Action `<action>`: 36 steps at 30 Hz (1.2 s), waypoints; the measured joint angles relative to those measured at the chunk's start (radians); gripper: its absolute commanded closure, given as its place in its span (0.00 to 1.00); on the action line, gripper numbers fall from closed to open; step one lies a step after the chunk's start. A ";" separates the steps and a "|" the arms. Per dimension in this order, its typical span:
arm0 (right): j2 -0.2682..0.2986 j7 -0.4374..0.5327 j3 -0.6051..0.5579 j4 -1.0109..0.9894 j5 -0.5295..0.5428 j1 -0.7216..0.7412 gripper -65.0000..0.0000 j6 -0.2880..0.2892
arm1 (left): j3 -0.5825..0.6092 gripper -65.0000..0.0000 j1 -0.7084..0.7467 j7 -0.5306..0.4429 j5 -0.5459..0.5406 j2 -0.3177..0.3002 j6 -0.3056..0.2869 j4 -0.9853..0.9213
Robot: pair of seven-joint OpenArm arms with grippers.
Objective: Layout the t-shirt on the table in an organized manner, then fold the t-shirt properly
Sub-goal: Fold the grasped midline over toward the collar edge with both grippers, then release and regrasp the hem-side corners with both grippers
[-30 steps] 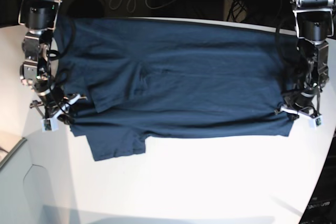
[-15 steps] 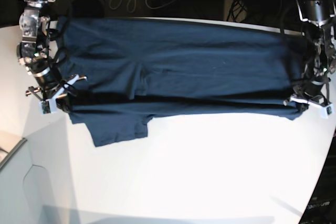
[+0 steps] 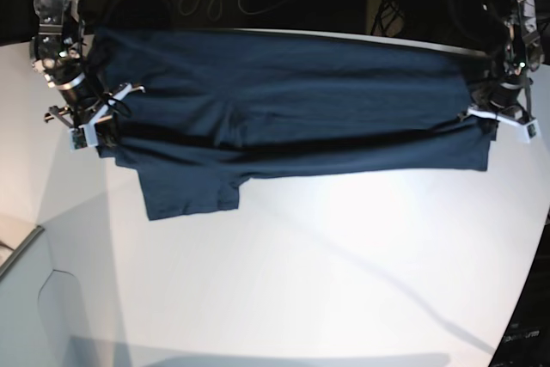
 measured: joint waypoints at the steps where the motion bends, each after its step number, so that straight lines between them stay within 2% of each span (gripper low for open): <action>1: 0.000 0.006 0.000 0.001 0.000 -0.005 1.00 0.000 | -0.016 1.00 0.000 0.000 -0.001 0.003 0.000 -0.004; 11: -0.034 -0.001 -0.001 -0.013 -0.001 -0.021 1.00 0.000 | -0.030 0.99 -0.006 0.001 0.004 0.016 0.004 -0.005; 13: -0.031 -0.008 -0.001 -0.013 -0.004 -0.020 0.98 0.000 | -0.028 0.92 -0.007 0.000 0.003 0.014 0.005 -0.005; 17: -0.027 -0.017 -0.001 -0.013 -0.005 -0.021 0.79 0.000 | -0.027 0.67 -0.006 0.001 0.004 0.014 0.005 -0.003; 19: -0.024 -0.026 -0.001 -0.013 -0.006 -0.021 0.70 0.000 | -0.027 0.58 -0.006 0.000 0.003 0.014 0.005 0.003; 23: -0.026 -0.023 0.014 0.018 -0.008 -0.029 0.59 0.001 | -0.032 0.57 0.003 0.005 0.004 0.017 0.005 0.056; 27: -0.059 -0.024 0.122 0.083 -0.009 -0.030 0.55 -0.001 | -0.033 0.56 0.022 0.004 0.004 0.016 0.006 0.148; 30: -0.081 -0.023 0.159 0.128 -0.008 -0.026 0.55 -0.001 | -0.034 0.57 0.015 0.001 0.003 0.014 0.006 0.163; 33: -0.085 -0.024 0.161 0.142 -0.008 -0.014 0.55 0.000 | -0.029 0.57 -0.031 0.003 0.013 0.011 0.004 0.127; 36: -0.086 -0.034 0.162 0.140 -0.008 0.010 0.55 -0.001 | -0.027 0.57 -0.122 0.001 0.012 0.003 0.006 0.000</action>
